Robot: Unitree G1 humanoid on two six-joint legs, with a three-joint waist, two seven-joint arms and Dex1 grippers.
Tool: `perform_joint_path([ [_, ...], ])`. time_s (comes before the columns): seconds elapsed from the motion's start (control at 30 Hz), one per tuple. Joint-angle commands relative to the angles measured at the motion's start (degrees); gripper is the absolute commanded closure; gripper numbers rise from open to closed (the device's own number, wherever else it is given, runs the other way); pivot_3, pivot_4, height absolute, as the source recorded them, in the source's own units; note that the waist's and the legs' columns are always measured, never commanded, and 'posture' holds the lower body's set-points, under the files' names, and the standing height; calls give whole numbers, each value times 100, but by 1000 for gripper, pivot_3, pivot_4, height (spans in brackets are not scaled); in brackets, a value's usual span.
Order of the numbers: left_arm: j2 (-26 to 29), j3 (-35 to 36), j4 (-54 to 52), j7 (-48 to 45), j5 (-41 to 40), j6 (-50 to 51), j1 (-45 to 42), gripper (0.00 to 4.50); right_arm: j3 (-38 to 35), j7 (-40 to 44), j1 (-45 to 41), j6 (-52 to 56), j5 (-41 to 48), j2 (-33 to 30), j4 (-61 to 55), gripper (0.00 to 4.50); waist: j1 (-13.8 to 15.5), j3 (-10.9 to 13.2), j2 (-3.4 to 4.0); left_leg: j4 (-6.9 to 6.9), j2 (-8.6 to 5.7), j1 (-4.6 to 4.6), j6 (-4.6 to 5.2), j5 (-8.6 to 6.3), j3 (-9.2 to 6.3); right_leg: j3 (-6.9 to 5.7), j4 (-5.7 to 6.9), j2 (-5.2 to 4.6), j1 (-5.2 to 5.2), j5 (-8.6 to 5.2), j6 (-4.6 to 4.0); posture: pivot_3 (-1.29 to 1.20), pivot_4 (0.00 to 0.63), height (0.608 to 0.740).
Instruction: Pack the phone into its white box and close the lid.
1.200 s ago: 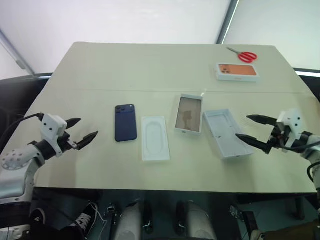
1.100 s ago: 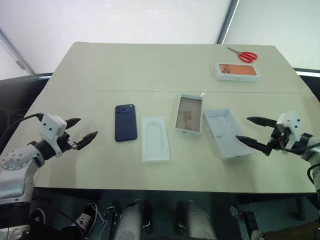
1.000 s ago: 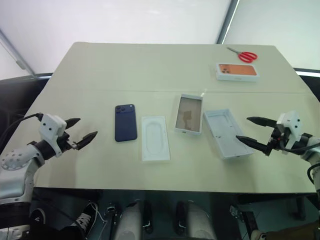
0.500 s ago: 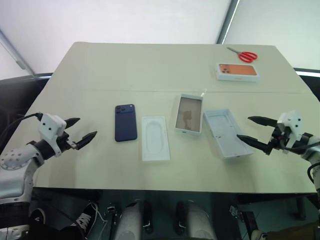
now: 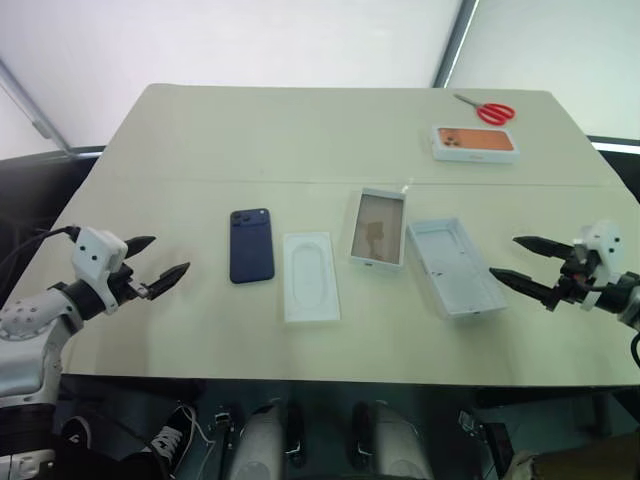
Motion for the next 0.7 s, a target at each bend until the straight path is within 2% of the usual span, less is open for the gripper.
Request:
perform_joint_path([
  [0.03, 56, 126, -165, 61, -163, 150, -145, 26, -188, -8, -57, -36, 79, -88, -31, 5, 1, 0, 0, 0, 0, 0, 0, 0, 0, 0, 0, 0, 0, 0, 0, 0, 150, 738],
  [0.1, 34, -7, -481, 281, -255, 704, -288, 26, -126, -55, -78, 98, 113, -62, -219, 5, 10, 0, 0, 0, 0, 0, 0, 0, 0, 0, 0, 0, 1, 0, 0, 0, 150, 738],
  [0.17, -27, -117, -878, 426, -464, 1202, -424, 26, -105, 57, -100, 1269, 731, -118, -682, 5, 15, 0, 0, 0, 0, -1, 1, 0, 0, 0, -1, 0, 3, 1, 2, 0, 150, 738],
  [0.2, -60, -157, -1076, 488, -620, 1498, -502, 26, -34, 92, -93, 1452, 792, -128, -928, 5, 10, 0, 0, 0, 0, -2, 1, 0, -1, 1, -1, -1, 8, 4, 7, 0, 150, 738],
  [0.33, -240, -527, -1818, 987, -942, 2687, -812, 26, 413, -418, -257, 339, -175, 46, -1442, 5, 1, -1, 1, 0, 0, -1, -1, 1, -2, 1, 0, 0, 25, 8, 13, 0, 150, 738],
  [0.47, -363, -633, -2427, 1222, -1825, 4081, -1002, 26, 771, -347, -621, 598, -45, 111, -2059, 5, -5, 1, 1, 0, -1, -1, -1, 3, 1, 1, 2, 8, 26, 7, 17, 0, 150, 738],
  [0.57, -423, -524, -2432, 1281, -2582, 5074, -1003, 26, 1096, -365, -803, 498, -197, 196, -2432, 5, 0, 1, 0, 2, 0, 0, 7, 12, 1, 1, 9, 12, 26, 7, 18, 0, 150, 738],
  [0.7, -534, -559, -2476, 1442, -3101, 5843, -762, 26, 1402, -444, -1053, 369, -374, 371, -2486, 5, 17, 2, -4, 7, -2, 1, 7, 12, 1, 0, 9, 14, 31, 6, 20, 0, 150, 738],
])
